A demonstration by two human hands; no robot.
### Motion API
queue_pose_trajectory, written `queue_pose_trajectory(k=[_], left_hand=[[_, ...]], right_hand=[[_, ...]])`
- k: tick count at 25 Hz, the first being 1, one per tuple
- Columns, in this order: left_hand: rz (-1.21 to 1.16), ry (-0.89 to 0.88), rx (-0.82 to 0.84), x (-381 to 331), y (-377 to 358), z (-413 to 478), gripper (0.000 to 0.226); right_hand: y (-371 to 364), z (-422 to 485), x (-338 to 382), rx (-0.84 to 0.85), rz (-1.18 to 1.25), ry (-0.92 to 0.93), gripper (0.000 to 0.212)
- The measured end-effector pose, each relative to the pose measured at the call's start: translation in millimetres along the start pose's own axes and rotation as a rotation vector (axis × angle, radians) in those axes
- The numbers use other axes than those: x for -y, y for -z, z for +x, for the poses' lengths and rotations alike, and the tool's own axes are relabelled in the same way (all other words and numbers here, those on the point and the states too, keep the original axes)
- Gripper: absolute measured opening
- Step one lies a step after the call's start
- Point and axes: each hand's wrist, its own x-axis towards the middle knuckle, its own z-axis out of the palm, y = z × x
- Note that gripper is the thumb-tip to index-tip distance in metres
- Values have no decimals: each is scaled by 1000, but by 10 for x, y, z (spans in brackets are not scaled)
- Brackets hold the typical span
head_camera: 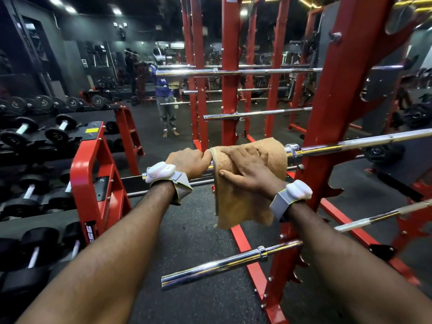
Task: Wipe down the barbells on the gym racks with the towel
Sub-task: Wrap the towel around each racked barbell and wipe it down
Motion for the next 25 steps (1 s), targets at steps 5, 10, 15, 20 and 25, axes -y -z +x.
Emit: queue_pose_trajectory(k=[5,10,15,20,25], left_hand=[[14,-11,-30,15,-14,-21,66],[2,-18,-43,16,-11,-40,68],[19,-36,-92,13,-18,-102,66],[35,-56,-115,-12,-4,-153,67],[27,-34,-59,-33,37,-99,59]], right_hand=[[158,262,-32,-58,-64,20,63],[90,318,65,-213,-172,-85,53],[-75,185,-153,-361,-230,55,43],[305,458,-344,164,-23,-181,61],[86,410,111,-75,-147,-318,53]])
